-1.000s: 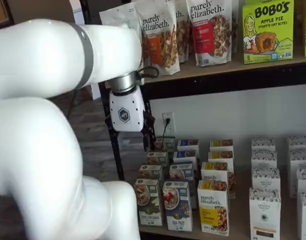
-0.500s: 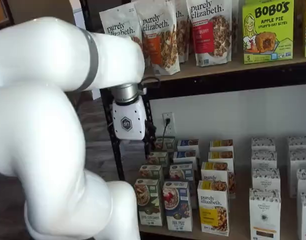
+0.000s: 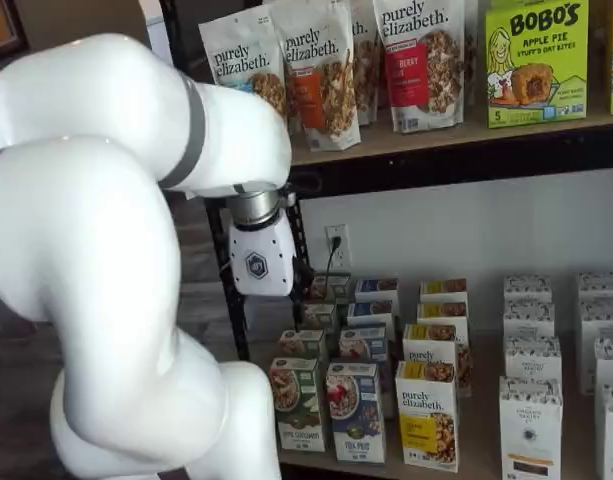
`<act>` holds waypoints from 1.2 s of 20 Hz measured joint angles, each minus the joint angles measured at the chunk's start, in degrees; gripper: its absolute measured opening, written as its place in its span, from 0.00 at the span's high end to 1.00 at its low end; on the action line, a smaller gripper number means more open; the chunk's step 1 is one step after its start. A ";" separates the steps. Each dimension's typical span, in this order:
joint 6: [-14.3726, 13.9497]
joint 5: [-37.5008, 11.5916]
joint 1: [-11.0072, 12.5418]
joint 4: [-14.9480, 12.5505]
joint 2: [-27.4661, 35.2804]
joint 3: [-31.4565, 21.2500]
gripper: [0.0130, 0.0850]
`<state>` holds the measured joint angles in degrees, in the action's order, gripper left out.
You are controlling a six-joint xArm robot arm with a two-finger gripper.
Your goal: Pick up the blue and white box that is on the bottom shelf, the second box from the left
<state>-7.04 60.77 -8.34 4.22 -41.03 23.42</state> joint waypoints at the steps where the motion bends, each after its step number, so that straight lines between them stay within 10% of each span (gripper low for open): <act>1: 0.08 -0.81 0.00 0.04 0.21 -0.35 0.00; 24: 3.88 -16.23 1.00 2.64 11.48 -4.05 0.00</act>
<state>-3.16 44.54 -7.34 6.86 -29.54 19.37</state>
